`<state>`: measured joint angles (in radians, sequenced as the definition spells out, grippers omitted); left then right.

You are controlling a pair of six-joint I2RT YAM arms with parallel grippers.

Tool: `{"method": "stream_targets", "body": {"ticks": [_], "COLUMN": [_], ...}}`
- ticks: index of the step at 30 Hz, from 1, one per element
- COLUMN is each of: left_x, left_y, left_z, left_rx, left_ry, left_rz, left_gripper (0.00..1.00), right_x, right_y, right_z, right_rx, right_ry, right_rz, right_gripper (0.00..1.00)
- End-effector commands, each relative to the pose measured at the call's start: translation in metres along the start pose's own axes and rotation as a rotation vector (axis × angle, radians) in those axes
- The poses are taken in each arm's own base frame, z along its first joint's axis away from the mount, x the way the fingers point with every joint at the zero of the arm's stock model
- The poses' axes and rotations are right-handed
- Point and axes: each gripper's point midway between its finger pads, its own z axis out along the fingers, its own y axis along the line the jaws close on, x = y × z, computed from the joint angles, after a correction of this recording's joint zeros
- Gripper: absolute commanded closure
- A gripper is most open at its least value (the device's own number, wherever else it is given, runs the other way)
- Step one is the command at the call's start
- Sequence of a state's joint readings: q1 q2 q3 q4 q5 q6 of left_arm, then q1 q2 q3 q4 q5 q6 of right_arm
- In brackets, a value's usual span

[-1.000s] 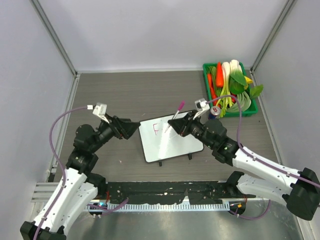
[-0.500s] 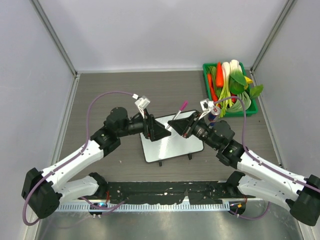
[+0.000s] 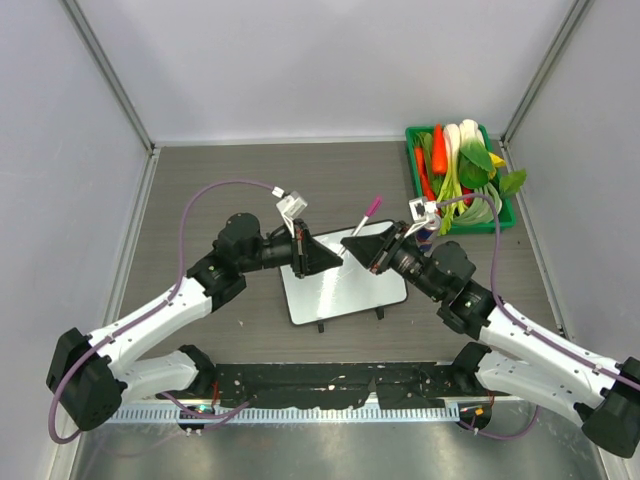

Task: Write a sentence on the whiteboard
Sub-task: Pass from the right arm to the left, then pass from the left arm to the right

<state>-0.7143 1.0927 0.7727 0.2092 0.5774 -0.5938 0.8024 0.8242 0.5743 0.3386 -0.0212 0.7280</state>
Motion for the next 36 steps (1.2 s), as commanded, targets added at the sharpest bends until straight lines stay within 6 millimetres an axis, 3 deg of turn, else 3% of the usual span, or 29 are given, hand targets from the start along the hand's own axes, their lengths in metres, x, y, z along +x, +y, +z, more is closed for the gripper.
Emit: {"method": "stream_targets", "body": {"ticks": [1,3,5,6,7,11,17,22,31,36], "left_x": [-0.029,-0.032,-0.032,-0.032,-0.031,-0.029,-0.022,-0.021,-0.015,-0.013], "left_y": [-0.012,-0.015,-0.017,-0.017,-0.018,-0.021,-0.036,-0.047,-0.05,-0.049], "left_z": [-0.008,-0.011,-0.014,-0.015,-0.016,-0.022,-0.021,-0.023,-0.025,-0.026], "left_rx": [-0.014,-0.024,-0.033,-0.037,-0.041,-0.05,0.038,0.093,0.121,0.118], "left_ry": [-0.075,-0.071,-0.053,-0.046,-0.033,0.005,0.082,0.105,0.124,0.13], "left_rz": [0.055,0.057,0.061,0.062,0.062,0.074,0.087,0.111,0.109,0.115], "left_gripper": [1.0,1.0,1.0,1.0,1.0,1.0,1.0,1.0,1.0,1.0], "right_x": [-0.02,-0.024,-0.028,-0.029,-0.029,-0.03,-0.019,-0.01,-0.007,-0.001], "right_y": [-0.004,-0.003,0.006,0.008,0.011,0.02,0.056,0.051,0.065,0.06], "right_z": [-0.003,-0.006,-0.009,-0.011,-0.013,-0.017,-0.023,-0.018,-0.021,-0.02], "right_rx": [0.071,0.077,0.046,0.043,0.027,-0.038,-0.304,-0.307,-0.424,-0.416], "right_ry": [-0.026,-0.018,0.001,0.008,0.023,0.075,0.172,0.218,0.237,0.255], "right_rz": [-0.057,-0.079,-0.103,-0.115,-0.121,-0.135,-0.091,-0.061,-0.012,-0.001], "right_gripper": [0.92,0.73,0.46,0.28,0.18,0.18,0.16,0.17,0.47,0.62]}}
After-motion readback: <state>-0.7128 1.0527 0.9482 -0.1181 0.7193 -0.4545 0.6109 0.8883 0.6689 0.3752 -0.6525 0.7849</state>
